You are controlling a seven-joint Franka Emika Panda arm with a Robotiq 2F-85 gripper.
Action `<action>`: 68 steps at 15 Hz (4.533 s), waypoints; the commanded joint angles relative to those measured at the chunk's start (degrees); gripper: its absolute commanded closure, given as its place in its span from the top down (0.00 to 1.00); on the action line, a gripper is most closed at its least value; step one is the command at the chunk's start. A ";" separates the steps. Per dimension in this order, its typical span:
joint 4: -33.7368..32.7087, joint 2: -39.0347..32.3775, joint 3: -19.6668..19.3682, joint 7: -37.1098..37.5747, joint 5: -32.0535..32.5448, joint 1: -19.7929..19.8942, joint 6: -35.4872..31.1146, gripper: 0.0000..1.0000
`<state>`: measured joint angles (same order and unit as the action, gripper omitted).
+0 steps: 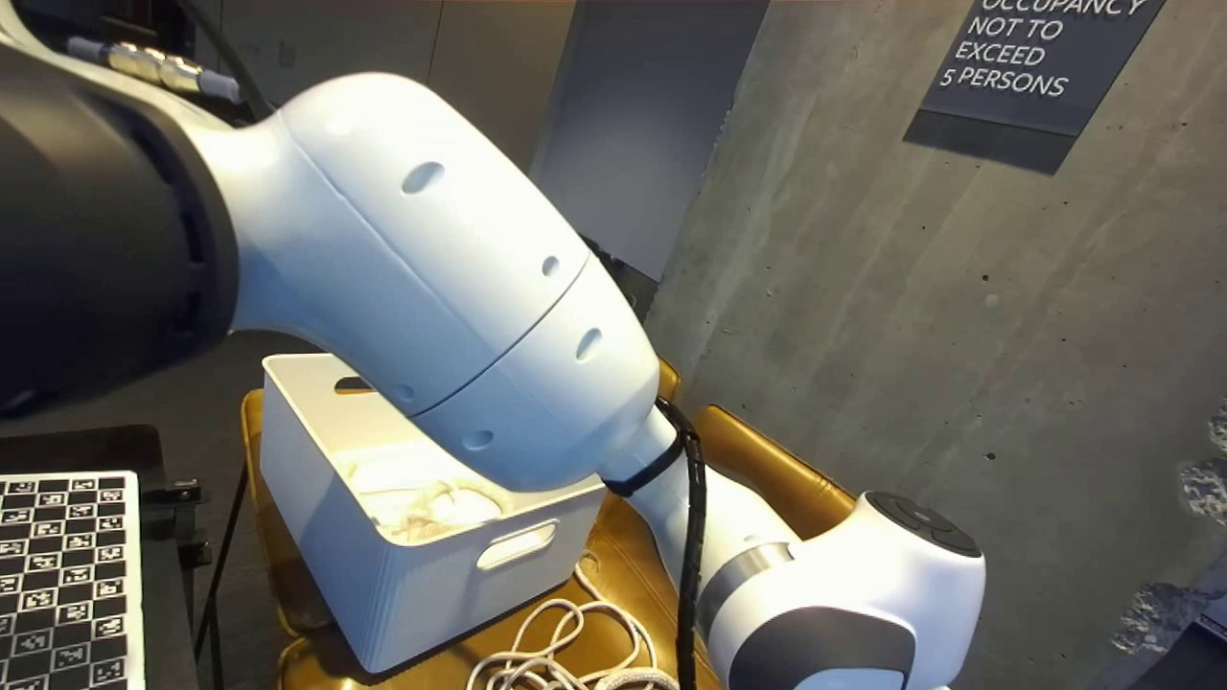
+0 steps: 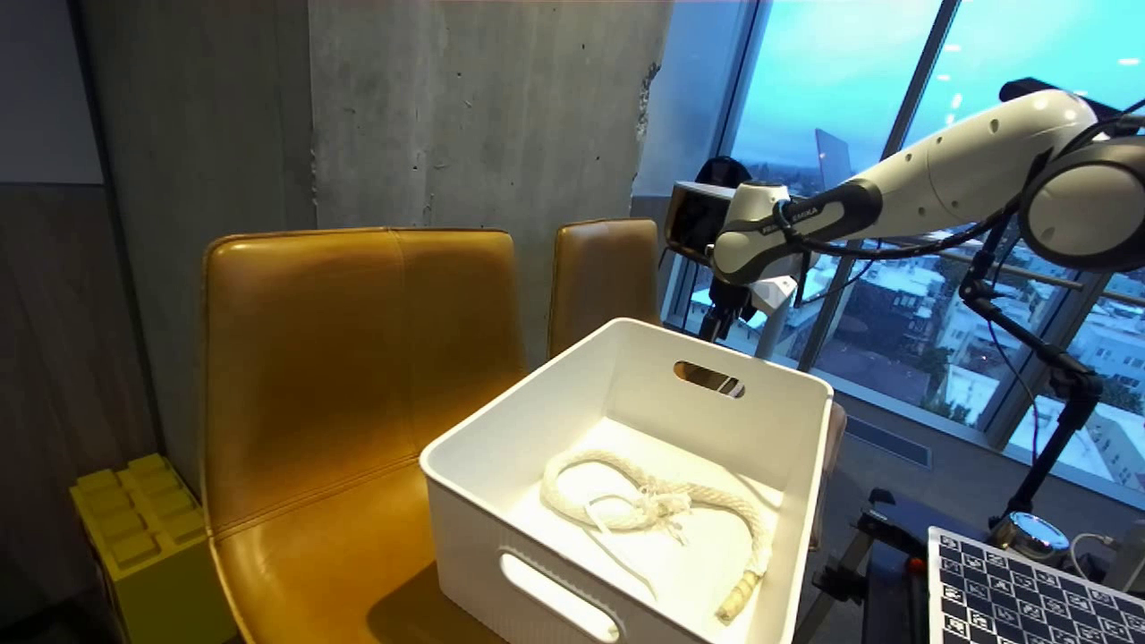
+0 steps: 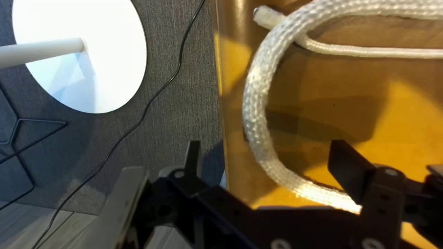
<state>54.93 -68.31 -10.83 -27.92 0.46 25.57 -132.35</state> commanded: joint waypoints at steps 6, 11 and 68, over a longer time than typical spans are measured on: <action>-10.72 -6.71 0.93 3.55 2.44 1.03 7.01 0.24; -3.16 0.79 1.24 3.05 -0.84 -0.44 8.83 0.00; 77.81 85.09 6.14 1.31 -2.97 -31.33 -15.33 0.03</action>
<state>134.93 18.25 -4.23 -25.28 -1.78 -4.82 -145.96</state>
